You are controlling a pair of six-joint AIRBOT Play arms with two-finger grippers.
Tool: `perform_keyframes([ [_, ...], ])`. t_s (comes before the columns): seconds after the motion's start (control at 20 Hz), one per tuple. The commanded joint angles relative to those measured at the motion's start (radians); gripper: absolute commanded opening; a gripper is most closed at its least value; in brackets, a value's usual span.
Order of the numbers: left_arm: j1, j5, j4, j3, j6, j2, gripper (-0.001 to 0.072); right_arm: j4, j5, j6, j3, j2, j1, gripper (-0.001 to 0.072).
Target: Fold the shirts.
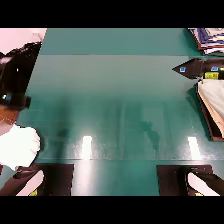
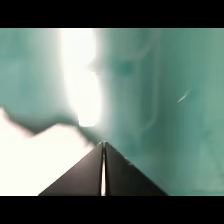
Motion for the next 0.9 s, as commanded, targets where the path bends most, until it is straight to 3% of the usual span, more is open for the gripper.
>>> perform_keyframes([
  [0.0,0.116,-0.062,0.134,-0.149,0.0,0.075,0.0126,-0.001,-0.001,0.0,-0.002,0.0,0.001,0.002],
  [0.05,0.127,-0.053,0.134,-0.183,-0.005,0.075,0.0475,-0.001,-0.001,0.0,-0.001,0.0,0.001,0.0019],
  [0.1,0.128,-0.037,0.14,-0.218,-0.02,0.075,0.0696,-0.002,-0.001,-0.001,-0.002,0.0,0.001,0.0019],
  [0.35,0.128,0.019,0.27,-0.423,-0.089,0.075,0.0672,-0.002,-0.002,-0.012,-0.002,-0.001,0.001,0.002],
  [0.5,0.128,0.035,0.273,-0.492,-0.146,0.075,0.0665,-0.002,-0.009,-0.012,-0.001,0.0,0.001,0.0019],
  [0.55,0.128,0.035,0.272,-0.495,-0.177,0.075,0.0506,-0.002,-0.009,-0.012,-0.002,-0.001,0.001,0.002],
  [0.6,0.128,0.033,0.271,-0.494,-0.189,0.075,0.0249,-0.002,-0.009,-0.012,-0.001,-0.001,0.001,0.002],
  [0.65,0.128,0.032,0.268,-0.494,-0.187,0.075,0.0062,-0.002,-0.009,-0.012,-0.002,0.0,0.001,0.002],
  [0.7,0.127,0.03,0.267,-0.494,-0.188,0.075,0.0025,-0.001,-0.009,-0.012,-0.001,0.0,0.001,0.0019],
  [0.85,0.127,-0.001,0.256,-0.449,-0.185,0.075,0.0023,0.002,-0.014,-0.012,-0.001,0.0,0.001,0.0019],
])
